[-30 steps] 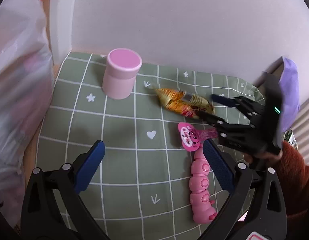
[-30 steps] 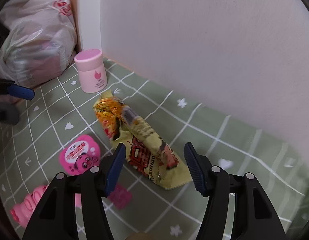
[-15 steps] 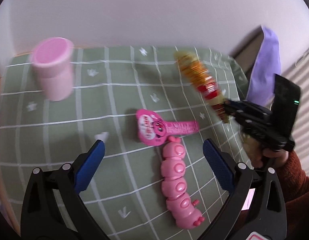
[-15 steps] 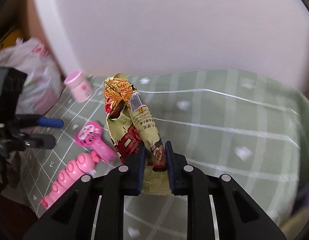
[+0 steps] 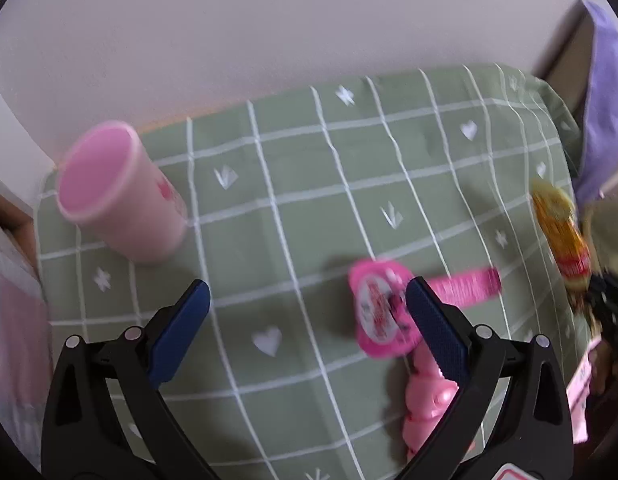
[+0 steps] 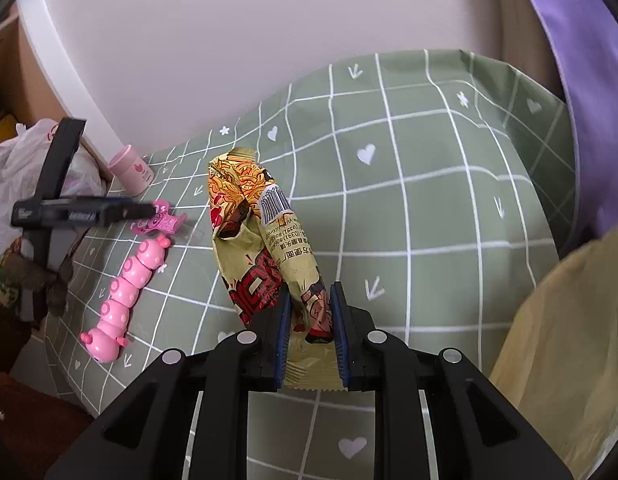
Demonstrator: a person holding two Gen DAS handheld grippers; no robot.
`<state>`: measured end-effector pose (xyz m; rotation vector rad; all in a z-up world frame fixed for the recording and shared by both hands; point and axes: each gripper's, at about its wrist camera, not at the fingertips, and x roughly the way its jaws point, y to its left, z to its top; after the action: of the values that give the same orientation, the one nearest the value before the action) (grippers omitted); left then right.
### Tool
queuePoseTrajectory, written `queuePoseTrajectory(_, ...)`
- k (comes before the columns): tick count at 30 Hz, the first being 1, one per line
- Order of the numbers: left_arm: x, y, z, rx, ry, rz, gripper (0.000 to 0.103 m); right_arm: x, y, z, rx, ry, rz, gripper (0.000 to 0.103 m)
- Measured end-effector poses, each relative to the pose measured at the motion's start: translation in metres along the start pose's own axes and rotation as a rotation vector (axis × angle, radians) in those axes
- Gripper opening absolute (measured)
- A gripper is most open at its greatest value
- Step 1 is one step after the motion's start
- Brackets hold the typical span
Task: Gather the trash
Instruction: 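Grasp the pink candy stick with the left tool while the right tool holds the chip bag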
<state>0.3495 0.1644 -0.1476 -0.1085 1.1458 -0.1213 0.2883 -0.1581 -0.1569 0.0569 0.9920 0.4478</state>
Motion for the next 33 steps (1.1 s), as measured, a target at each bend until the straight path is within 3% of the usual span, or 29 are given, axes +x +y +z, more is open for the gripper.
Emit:
queuePoseTrajectory(2, -0.006, -0.002, 0.003, -0.017, -0.013, -0.047, 0.092, 0.002, 0.006, -0.003, 0.004, -0.01, 0.0, 0.02)
queuePoseTrajectory(4, -0.01, -0.009, 0.0, -0.047, 0.004, -0.158, 0.089, 0.001, 0.003, -0.007, 0.022, -0.015, 0.001, 0.02)
queuePoseTrajectory(7, -0.003, -0.03, -0.011, -0.038, 0.074, -0.26, 0.074, 0.001, -0.003, -0.01, 0.046, -0.018, -0.002, 0.02)
queuePoseTrajectory(9, 0.003, -0.043, -0.017, -0.016, 0.1, -0.255, 0.072, -0.002, -0.005, -0.01, 0.051, -0.025, -0.002, 0.02)
queuePoseTrajectory(15, 0.008, -0.063, -0.01, -0.002, 0.079, -0.157, 0.072, -0.016, -0.01, -0.016, 0.046, -0.04, -0.012, 0.02)
queuePoseTrajectory(19, 0.016, -0.075, -0.004, -0.002, 0.06, -0.135, 0.071, -0.02, -0.009, -0.022, 0.04, -0.036, -0.021, 0.02)
queuePoseTrajectory(21, 0.015, -0.069, -0.003, -0.006, 0.054, -0.147, 0.06, -0.023, -0.009, -0.025, 0.041, -0.037, -0.025, 0.02)
queuePoseTrajectory(23, 0.015, -0.066, -0.003, -0.002, 0.049, -0.135, 0.04, -0.024, -0.01, -0.027, 0.045, -0.038, -0.027, 0.02)
queuePoseTrajectory(29, 0.006, -0.074, 0.001, 0.028, 0.006, -0.109, 0.026, -0.031, -0.007, -0.028, 0.039, -0.049, -0.034, 0.02)
queuePoseTrajectory(33, -0.006, -0.076, 0.001, 0.044, -0.028, -0.105, 0.022, -0.038, -0.003, -0.027, 0.018, -0.067, -0.035, 0.02)
